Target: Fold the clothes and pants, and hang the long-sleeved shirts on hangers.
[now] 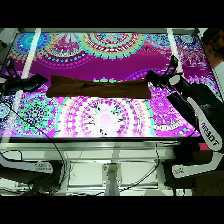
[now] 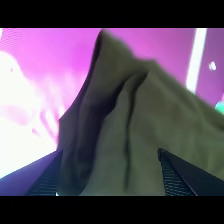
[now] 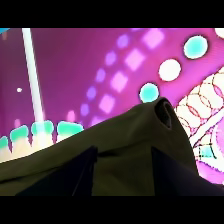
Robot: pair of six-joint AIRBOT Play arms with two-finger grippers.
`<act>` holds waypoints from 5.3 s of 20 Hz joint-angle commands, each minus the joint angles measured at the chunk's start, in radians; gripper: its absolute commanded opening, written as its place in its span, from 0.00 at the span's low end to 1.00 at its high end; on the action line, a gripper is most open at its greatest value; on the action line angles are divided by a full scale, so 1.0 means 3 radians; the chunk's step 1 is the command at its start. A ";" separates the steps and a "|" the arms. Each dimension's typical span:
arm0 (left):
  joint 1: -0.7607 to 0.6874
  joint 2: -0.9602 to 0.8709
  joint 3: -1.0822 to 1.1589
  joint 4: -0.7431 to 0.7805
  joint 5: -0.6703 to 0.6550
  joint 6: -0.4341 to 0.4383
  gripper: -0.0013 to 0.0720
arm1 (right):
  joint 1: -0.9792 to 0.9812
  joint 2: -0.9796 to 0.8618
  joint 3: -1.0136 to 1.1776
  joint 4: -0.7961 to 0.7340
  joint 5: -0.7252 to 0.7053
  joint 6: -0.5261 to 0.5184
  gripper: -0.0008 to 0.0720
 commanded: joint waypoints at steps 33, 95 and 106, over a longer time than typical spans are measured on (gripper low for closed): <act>-0.0413 0.0506 0.0245 -0.0407 -0.0643 0.0296 0.04 | 0.0782 -0.0005 0.0512 0.0047 0.0005 0.0008 0.03; -0.3033 0.0444 0.0245 -0.0309 0.1247 0.0299 0.98 | 0.0103 -0.0284 0.1738 -0.1722 0.2282 0.0229 0.69; -0.2894 0.0481 0.0245 -0.0310 0.1087 0.0299 0.97 | -0.0409 -0.1045 0.1741 0.0544 0.2616 -0.1049 0.96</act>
